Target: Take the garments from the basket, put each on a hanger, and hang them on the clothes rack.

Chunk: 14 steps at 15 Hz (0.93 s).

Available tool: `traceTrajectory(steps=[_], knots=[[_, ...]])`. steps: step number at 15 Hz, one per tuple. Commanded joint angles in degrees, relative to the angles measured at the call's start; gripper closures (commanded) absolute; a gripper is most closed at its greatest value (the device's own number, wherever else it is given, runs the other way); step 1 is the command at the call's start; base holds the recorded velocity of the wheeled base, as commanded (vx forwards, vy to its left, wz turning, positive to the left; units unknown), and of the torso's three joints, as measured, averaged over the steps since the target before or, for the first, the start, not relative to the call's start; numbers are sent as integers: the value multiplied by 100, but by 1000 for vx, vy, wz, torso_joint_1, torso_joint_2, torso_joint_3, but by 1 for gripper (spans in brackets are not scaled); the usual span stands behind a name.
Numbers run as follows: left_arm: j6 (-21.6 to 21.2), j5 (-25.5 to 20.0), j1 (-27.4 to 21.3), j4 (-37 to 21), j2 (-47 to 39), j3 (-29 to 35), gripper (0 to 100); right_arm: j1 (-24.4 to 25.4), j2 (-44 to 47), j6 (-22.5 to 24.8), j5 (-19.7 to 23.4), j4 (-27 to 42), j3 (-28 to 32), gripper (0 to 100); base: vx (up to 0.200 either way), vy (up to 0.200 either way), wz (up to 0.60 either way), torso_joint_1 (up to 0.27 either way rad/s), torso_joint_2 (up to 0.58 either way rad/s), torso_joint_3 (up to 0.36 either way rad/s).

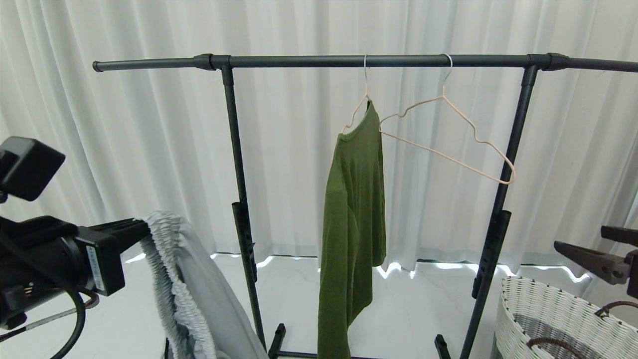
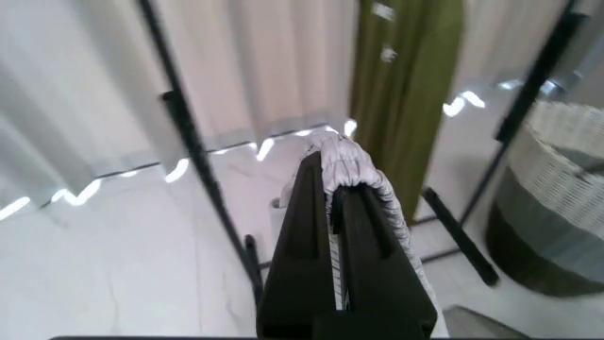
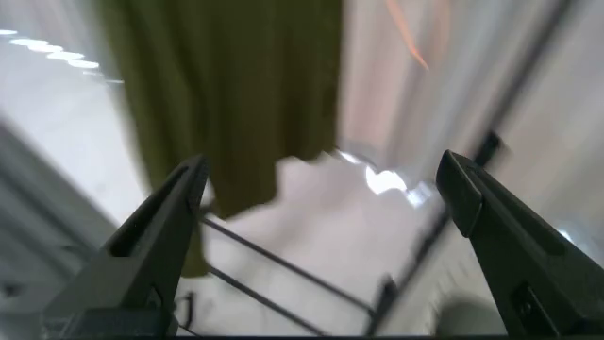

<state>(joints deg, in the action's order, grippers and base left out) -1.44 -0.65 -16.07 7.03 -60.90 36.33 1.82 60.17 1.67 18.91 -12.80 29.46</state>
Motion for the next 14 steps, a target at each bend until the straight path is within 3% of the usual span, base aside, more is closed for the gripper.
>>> traceTrajectory(steps=[1, 5, 10, 14], knots=[[30, -50, 675, 35, 369, -469, 100, -41, -190, 0, -89, -258, -644, 0, 0, 0, 0, 0, 0, 0], [-41, -138, 745, 299, 914, -1014, 100, -41, -559, -9, -89, -891, -1294, 0, 0, 0, 0, 0, 0, 0], [3, -269, 781, 307, 1089, -1356, 100, -322, -858, 26, -98, -917, -1786, 0, 0, 0, 0, 0, 0, 0], [-50, -603, 772, 307, 940, -1453, 100, -665, -515, -62, -203, -908, -1953, 0, 0, 0, 0, 0, 0, 0]])
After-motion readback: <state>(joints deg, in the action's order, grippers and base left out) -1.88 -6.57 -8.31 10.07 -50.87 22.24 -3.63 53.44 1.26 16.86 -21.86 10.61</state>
